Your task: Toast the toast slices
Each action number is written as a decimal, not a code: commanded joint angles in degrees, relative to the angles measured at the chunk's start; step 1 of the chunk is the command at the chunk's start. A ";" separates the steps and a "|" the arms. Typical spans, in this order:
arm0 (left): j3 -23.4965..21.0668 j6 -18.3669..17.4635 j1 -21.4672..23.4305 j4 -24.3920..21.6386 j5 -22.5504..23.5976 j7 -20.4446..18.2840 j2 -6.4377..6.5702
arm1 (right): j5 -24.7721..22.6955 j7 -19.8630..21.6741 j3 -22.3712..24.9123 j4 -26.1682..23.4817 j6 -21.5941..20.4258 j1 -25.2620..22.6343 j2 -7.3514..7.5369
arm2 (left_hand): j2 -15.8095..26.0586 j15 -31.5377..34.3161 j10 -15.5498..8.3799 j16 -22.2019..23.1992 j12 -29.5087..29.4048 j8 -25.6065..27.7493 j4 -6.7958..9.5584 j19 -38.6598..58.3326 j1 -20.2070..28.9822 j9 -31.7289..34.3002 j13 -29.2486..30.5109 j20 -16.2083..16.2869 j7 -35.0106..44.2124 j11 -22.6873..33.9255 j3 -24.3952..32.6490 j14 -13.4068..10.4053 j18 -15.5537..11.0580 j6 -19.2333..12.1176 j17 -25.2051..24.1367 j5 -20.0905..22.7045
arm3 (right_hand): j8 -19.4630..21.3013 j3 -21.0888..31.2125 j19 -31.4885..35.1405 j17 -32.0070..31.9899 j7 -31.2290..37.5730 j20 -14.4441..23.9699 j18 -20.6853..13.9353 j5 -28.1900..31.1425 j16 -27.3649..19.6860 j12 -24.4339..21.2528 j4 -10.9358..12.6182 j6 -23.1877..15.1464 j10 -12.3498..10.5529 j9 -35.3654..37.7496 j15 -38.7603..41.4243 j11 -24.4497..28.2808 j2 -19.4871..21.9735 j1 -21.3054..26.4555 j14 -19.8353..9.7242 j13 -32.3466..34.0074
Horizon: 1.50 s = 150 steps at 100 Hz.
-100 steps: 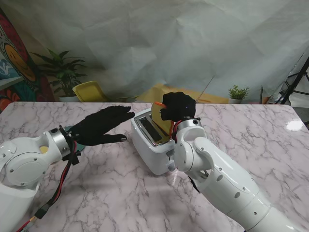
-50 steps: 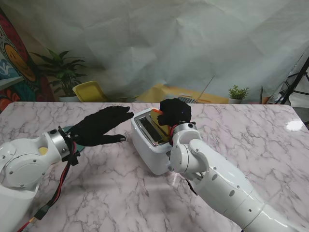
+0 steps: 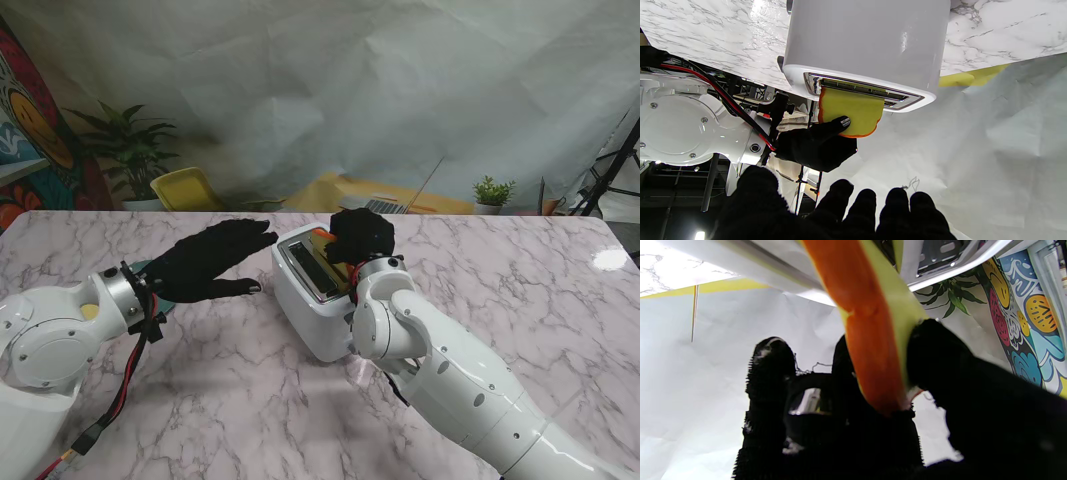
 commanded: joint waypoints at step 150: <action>1.99 0.81 -3.00 0.49 0.26 -2.95 0.28 | -1.78 6.84 0.62 -3.95 1.00 -2.78 2.22 | 0.23 0.58 -0.38 -0.83 -0.02 -0.80 0.60 -2.23 1.44 0.77 -0.59 1.10 -0.29 1.04 -0.06 0.09 -2.55 -0.33 0.26 1.00 | -4.72 -14.84 -1.40 -11.00 -2.65 1.20 1.94 -6.56 -12.74 -8.67 5.66 -2.50 1.87 -7.77 -27.73 -3.36 8.06 -3.22 0.54 -0.45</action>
